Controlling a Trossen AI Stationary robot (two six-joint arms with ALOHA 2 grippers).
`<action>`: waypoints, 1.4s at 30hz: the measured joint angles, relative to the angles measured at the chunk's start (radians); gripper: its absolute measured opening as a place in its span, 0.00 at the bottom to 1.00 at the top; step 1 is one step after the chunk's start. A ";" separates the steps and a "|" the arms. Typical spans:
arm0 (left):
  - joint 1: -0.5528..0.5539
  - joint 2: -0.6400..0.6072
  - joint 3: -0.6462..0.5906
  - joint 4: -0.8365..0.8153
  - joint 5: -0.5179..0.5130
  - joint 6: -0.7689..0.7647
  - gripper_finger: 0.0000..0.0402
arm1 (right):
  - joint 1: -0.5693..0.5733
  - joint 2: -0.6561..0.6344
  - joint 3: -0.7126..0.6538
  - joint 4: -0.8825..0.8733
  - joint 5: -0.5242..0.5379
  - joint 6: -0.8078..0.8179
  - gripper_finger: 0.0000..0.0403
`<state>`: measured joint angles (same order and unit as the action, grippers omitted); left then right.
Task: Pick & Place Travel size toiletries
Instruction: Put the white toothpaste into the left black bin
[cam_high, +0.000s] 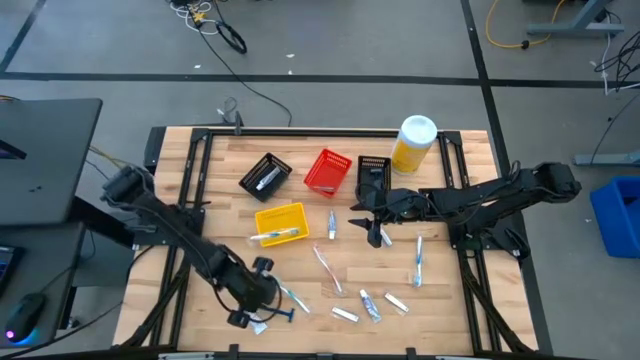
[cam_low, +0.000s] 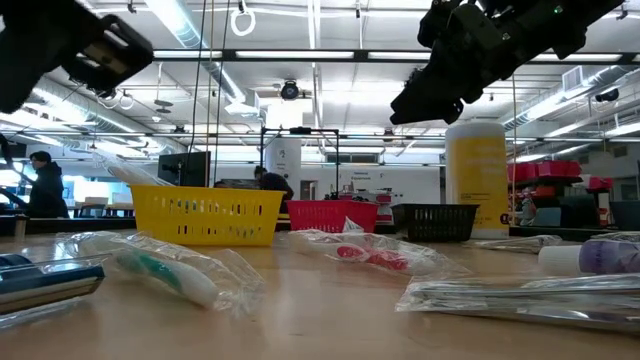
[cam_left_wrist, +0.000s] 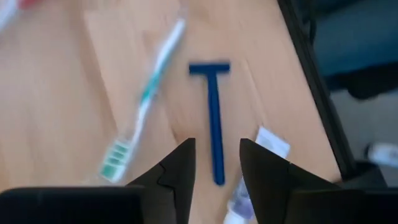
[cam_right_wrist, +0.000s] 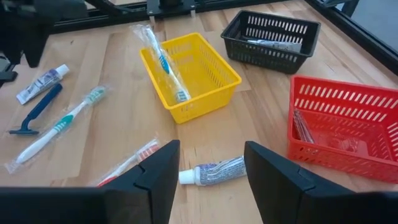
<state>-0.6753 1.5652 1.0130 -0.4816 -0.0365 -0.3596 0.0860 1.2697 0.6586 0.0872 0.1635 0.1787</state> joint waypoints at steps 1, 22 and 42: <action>-0.003 0.017 0.009 -0.009 0.018 0.001 0.37 | 0.000 0.000 0.000 0.000 0.000 0.000 0.47; -0.115 0.141 0.009 -0.078 0.070 0.058 0.56 | 0.000 0.000 0.000 -0.012 0.000 -0.003 0.46; -0.119 0.204 -0.003 -0.086 -0.026 0.182 0.39 | 0.000 0.001 0.000 -0.023 0.000 -0.013 0.46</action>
<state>-0.7940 1.7695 1.0100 -0.5678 -0.0629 -0.1772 0.0860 1.2705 0.6590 0.0638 0.1635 0.1661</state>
